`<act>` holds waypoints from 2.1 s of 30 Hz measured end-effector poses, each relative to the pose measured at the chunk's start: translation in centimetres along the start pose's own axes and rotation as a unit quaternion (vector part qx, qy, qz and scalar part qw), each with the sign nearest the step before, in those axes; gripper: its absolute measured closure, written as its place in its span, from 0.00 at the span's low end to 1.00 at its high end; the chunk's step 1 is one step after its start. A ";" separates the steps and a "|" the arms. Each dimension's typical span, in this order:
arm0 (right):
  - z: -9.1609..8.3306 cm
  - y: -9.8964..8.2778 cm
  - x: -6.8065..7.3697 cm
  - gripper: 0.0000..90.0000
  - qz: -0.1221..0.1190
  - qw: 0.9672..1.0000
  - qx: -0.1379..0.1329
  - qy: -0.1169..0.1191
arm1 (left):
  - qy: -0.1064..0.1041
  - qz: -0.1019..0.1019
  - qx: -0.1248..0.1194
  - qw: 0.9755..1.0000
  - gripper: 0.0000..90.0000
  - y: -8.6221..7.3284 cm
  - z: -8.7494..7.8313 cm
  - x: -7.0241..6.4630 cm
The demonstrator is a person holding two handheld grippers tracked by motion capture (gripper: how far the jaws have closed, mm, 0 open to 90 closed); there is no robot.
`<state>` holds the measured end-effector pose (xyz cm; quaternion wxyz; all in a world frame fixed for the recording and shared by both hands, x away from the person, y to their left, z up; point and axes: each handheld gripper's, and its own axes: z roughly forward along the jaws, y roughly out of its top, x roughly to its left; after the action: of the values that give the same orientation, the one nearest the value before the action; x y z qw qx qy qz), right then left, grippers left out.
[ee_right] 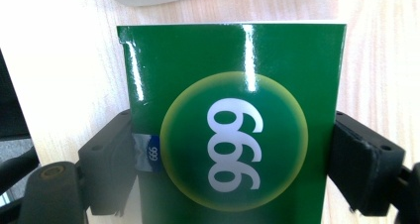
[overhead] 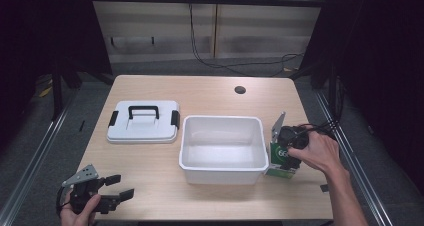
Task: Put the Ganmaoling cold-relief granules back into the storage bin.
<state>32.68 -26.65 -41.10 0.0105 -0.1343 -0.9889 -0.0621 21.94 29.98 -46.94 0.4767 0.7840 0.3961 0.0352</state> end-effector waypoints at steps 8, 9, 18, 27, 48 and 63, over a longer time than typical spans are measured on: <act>-1.3 -0.9 0.2 0.18 0.017 1.000 -0.017 -0.007 | 0.000 0.000 0.000 1.000 0.20 0.0 0.0 0.0; -1.5 -1.0 0.2 0.18 0.022 1.000 -0.017 -0.007 | 0.000 0.000 0.000 1.000 0.20 0.0 0.0 0.0; -2.5 -1.7 0.4 0.18 0.025 0.999 -0.027 -0.005 | 0.000 0.000 0.000 1.000 0.20 0.0 0.0 0.0; -3.8 -1.9 0.5 0.18 0.027 0.999 -0.029 -0.008 | -0.001 0.000 0.000 1.000 0.20 0.0 0.0 0.0; -6.0 -1.5 0.5 0.18 0.017 1.000 -0.015 -0.006 | -0.002 0.000 0.000 1.000 0.20 0.0 0.0 0.0; -8.0 -1.7 0.7 0.18 0.014 1.000 -0.018 -0.012 | -0.002 -0.001 -0.001 1.000 0.20 0.0 0.0 0.0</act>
<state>31.54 -29.07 -33.33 -0.0029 -0.1490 -0.9858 -0.0777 21.94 29.96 -46.94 0.4778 0.7833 0.3961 0.0336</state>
